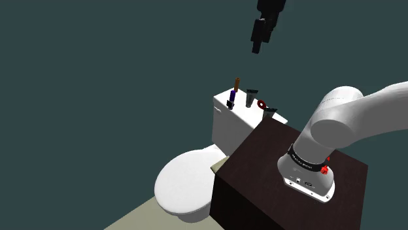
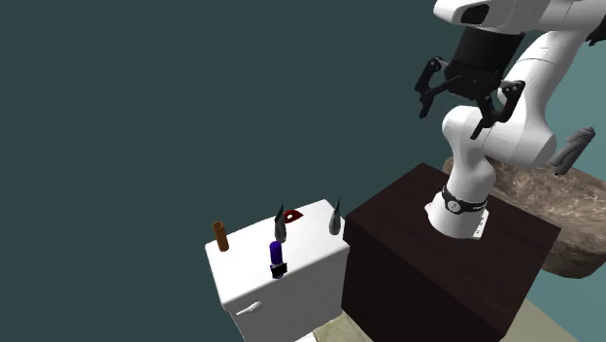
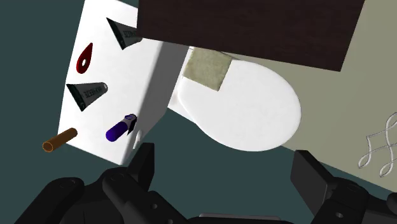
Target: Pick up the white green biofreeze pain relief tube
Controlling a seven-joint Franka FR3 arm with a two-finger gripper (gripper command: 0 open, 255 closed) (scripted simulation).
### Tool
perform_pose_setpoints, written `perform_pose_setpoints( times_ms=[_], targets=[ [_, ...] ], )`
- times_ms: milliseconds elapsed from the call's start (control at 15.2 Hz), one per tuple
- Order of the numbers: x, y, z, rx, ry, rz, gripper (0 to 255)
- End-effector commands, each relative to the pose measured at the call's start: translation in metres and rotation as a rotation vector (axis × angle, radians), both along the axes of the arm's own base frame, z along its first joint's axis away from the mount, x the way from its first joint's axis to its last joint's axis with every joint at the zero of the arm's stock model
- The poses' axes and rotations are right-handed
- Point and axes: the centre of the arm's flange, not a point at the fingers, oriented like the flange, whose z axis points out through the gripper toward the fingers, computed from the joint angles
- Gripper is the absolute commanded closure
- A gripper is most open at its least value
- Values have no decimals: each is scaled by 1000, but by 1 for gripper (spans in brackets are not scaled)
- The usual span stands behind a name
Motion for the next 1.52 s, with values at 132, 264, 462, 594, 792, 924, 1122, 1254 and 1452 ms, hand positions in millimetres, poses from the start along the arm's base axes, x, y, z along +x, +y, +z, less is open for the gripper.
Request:
perform_pose_setpoints(
  times_ms=[132, 264, 462, 594, 792, 924, 1122, 1254, 1452],
  targets=[
    [6, -18, -19, 2, -1, 8, 0],
    [11, -36, -37, 4, -3, 16, 0],
    [20, -63, -65, 7, -4, 29, 0],
    [26, -81, -84, 9, -6, 37, 0],
    [36, -107, -112, 12, -8, 49, 0],
    [42, -125, -131, 14, -9, 58, 0],
    [52, -151, -159, 16, -11, 70, 0],
    [59, -168, -178, 18, -12, 78, 0],
    [70, -194, -207, 21, -14, 91, 0]
  ],
)
